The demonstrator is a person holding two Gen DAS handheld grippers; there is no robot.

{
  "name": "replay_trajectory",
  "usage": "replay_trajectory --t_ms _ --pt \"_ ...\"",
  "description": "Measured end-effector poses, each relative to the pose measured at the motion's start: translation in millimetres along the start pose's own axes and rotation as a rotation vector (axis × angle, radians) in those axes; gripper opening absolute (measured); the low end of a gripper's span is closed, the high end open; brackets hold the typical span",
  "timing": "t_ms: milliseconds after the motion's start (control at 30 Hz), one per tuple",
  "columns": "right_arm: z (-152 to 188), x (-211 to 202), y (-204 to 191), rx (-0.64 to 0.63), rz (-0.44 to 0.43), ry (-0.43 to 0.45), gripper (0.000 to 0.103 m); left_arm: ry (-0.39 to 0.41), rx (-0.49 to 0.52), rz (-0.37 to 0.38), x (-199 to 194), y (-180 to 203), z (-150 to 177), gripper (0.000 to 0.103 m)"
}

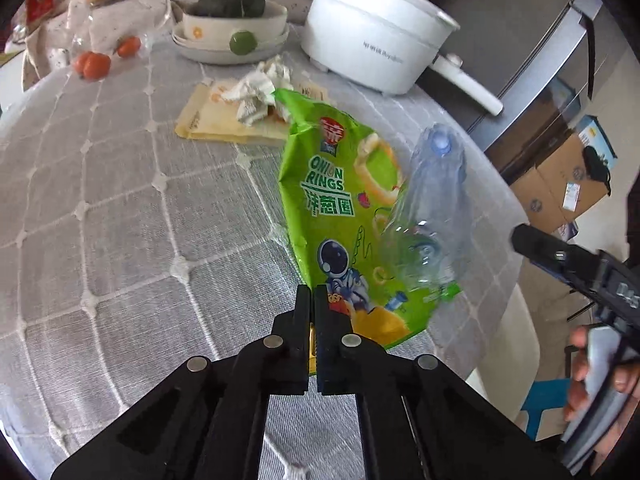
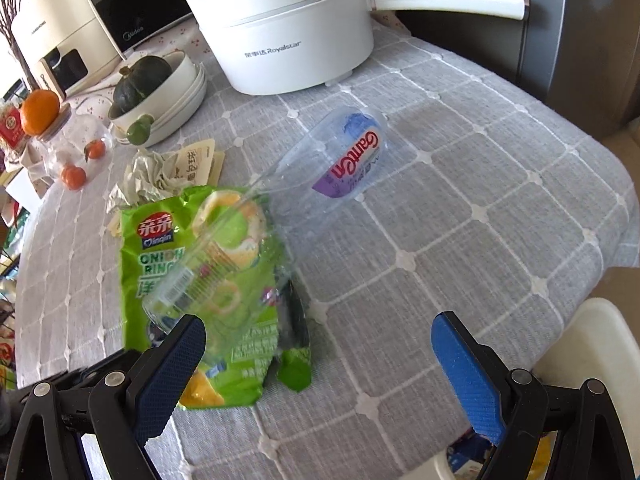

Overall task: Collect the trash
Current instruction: 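Grasp the green onion-rings bag with the left gripper, then grasp the clear plastic bottle with the right gripper while the left holds the bag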

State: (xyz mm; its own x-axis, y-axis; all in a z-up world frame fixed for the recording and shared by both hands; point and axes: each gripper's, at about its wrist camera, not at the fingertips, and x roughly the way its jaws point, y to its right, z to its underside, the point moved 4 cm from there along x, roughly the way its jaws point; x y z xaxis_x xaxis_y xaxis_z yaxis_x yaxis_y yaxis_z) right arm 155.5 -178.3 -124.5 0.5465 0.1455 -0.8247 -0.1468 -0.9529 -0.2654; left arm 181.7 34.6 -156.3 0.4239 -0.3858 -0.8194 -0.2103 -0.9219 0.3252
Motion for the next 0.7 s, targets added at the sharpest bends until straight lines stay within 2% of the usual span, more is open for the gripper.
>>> replay_trajectory --t_ms 367,533,700 --pt "-6.9 33.4 -29.2 0.09 -0.133 -0.022 0.096 0.138 0.017 -0.144 -84.2 -27.8 7.0 0.0" --pt "-15.4 47.2 -32.5 0.191 -0.164 0.014 0.096 0.201 0.002 -0.195 -113.5 -45.6 10.1 0.0" --pt "-22.0 69.4 -41.0 0.193 -0.107 0.043 0.096 0.218 -0.011 -0.225 -124.8 -59.2 11.5 0.0"
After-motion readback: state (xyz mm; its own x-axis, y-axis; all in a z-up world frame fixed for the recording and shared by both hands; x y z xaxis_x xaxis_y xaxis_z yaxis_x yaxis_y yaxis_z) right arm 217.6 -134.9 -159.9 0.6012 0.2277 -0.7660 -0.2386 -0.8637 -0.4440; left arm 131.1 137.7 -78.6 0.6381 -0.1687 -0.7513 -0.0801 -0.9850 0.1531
